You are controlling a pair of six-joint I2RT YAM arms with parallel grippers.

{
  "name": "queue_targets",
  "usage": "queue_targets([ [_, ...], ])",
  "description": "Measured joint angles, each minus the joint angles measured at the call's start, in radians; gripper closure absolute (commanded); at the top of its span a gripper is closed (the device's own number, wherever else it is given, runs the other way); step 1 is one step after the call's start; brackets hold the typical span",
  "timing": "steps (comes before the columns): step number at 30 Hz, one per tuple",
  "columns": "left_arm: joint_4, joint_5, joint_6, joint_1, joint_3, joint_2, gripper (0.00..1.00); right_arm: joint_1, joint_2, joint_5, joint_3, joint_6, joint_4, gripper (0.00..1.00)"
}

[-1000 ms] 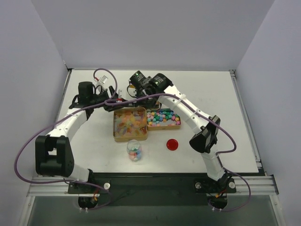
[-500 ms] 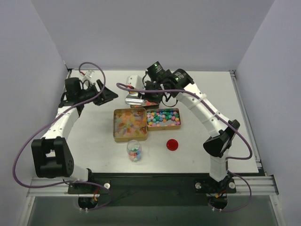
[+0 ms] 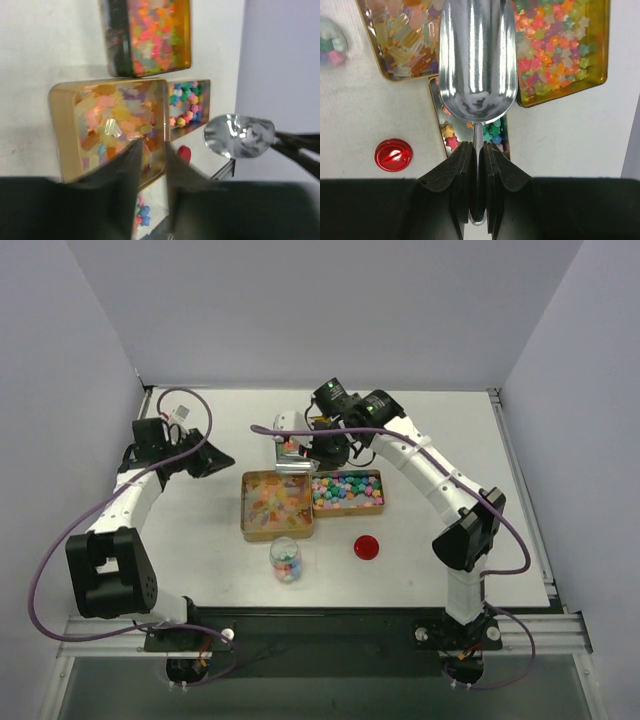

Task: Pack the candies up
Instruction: Move the storage box to the center of the board.

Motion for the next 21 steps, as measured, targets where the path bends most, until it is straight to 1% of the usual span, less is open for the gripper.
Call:
queue_targets([
  [4, -0.120, -0.137, 0.024, 0.013, -0.030, 0.010, 1.00, 0.011, 0.002, 0.004, -0.062, -0.097, -0.017, 1.00],
  [6, -0.148, -0.182, 0.017, 0.018, -0.060, 0.011, 1.00, 0.013, 0.007, 0.006, -0.065, -0.148, -0.035, 1.00],
  [10, -0.200, -0.235, -0.037, 0.019, -0.167, 0.024, 1.00, 0.011, 0.023, 0.025, -0.062, -0.254, -0.055, 1.00],
  [14, -0.230, -0.260, -0.082, 0.005, -0.232, 0.063, 1.00, 0.010, 0.073, 0.045, -0.031, -0.329, -0.071, 1.00],
  [17, -0.225, -0.267, -0.106, -0.034, -0.242, 0.104, 1.00, 0.009, 0.098, 0.059, -0.027, -0.365, -0.074, 1.00],
  [21, -0.208, -0.275, -0.120, -0.131, -0.217, 0.161, 1.00, 0.002, 0.103, 0.069, -0.029, -0.422, -0.085, 1.00],
])
